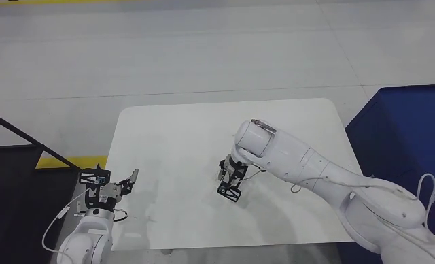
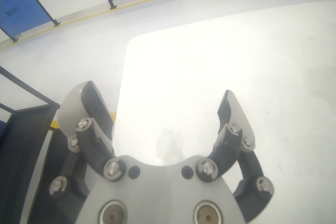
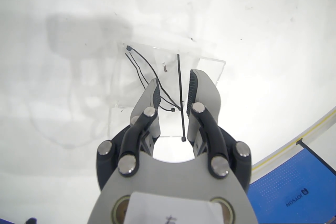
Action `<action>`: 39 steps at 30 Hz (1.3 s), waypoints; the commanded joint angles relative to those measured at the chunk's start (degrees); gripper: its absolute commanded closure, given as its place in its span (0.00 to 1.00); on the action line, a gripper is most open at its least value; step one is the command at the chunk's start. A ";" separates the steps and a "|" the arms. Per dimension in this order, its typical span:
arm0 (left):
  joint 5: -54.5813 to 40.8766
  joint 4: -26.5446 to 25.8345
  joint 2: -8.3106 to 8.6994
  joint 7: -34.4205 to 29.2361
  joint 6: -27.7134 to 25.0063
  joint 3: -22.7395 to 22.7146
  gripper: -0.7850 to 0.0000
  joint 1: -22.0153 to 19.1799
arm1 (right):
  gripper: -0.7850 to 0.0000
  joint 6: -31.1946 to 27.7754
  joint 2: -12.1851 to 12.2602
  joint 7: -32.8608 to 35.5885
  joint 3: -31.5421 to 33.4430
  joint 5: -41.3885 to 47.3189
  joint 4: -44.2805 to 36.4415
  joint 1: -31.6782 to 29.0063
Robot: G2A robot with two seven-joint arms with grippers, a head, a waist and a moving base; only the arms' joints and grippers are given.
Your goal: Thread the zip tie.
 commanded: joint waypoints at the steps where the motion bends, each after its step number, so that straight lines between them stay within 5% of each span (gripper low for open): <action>1: 0.00 0.00 0.00 0.00 0.00 0.00 0.00 0.00 | 0.71 0.00 -0.79 0.00 0.00 -0.39 0.99 -0.04; 25: 0.00 0.00 0.00 0.00 0.00 0.00 0.00 0.00 | 0.78 0.00 -7.46 0.00 0.00 -3.06 10.08 0.09; 27: 0.00 0.00 0.00 0.00 0.00 0.00 0.00 0.00 | 0.82 0.00 -7.68 0.00 0.00 -3.10 10.29 0.18; 29: 0.00 0.00 0.00 0.00 0.00 0.00 0.00 0.00 | 1.00 0.00 -7.82 0.00 0.00 -3.44 10.49 0.25; 39: 0.00 0.00 0.00 0.00 0.00 0.00 0.00 0.00 | 1.00 0.00 -7.79 0.00 0.00 -3.66 9.99 0.46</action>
